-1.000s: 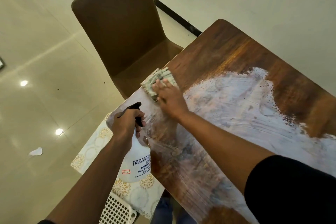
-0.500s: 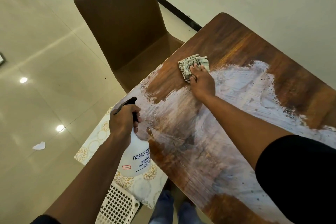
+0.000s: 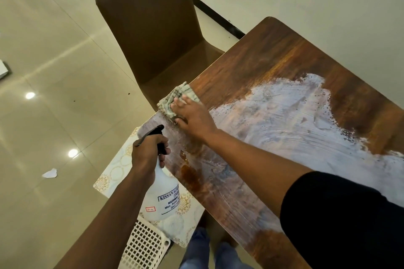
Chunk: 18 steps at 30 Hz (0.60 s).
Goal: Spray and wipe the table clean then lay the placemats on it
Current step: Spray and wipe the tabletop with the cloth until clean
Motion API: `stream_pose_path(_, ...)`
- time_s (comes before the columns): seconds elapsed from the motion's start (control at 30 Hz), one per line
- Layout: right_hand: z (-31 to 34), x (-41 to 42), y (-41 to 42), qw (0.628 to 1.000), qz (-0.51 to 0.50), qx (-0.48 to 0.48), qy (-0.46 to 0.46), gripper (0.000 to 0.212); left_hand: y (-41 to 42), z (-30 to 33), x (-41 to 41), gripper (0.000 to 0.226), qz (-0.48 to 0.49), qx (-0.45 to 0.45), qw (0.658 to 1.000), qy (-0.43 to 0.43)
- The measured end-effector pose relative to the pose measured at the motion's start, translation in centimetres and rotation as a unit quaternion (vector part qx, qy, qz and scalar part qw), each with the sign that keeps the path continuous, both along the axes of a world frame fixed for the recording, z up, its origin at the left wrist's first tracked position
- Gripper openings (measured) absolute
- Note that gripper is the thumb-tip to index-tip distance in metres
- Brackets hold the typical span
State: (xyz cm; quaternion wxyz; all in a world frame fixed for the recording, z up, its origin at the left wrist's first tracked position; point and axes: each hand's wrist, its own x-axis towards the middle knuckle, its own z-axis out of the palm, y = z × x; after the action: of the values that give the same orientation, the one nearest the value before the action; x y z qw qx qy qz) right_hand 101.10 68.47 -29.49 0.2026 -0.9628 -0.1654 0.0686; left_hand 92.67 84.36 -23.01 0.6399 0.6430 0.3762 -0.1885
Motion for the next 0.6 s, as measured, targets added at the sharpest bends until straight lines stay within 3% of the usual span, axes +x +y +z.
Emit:
stream_pose_path(0.07, -0.5, -0.6, -0.7, 0.998, 0.055, 0.013, -0.008, 0.048, 0.0, -0.2, 0.1, 0.012, -0.007, -0.002, 1.0, 0.01)
stream_pose_path(0.17, -0.1, 1.3, -2.9, 0.998, 0.06, 0.019, -0.014, 0.045, -0.1, -0.3, 0.0, 0.013, -0.004, -0.007, 1.0, 0.0)
stream_pose_path(0.33, 0.2, 6.3, -6.6, 0.991, -0.132, 0.032, 0.014, 0.046, 0.4, -0.2, -0.7, 0.016, 0.013, -0.004, 1.0, -0.008)
stream_pose_path(0.47, 0.5, 7.9, -7.2, 0.981, -0.185, 0.038, 0.039, 0.049, 0.9, 0.0, -1.7, 0.032, 0.033, -0.015, 0.999, -0.015)
stream_pose_path(0.6, 1.5, 5.9, -4.4, 0.964, -0.248, 0.071, 0.056, 0.043, 1.0, 0.0, -2.1, 0.025, 0.043, -0.025, 0.999, -0.014)
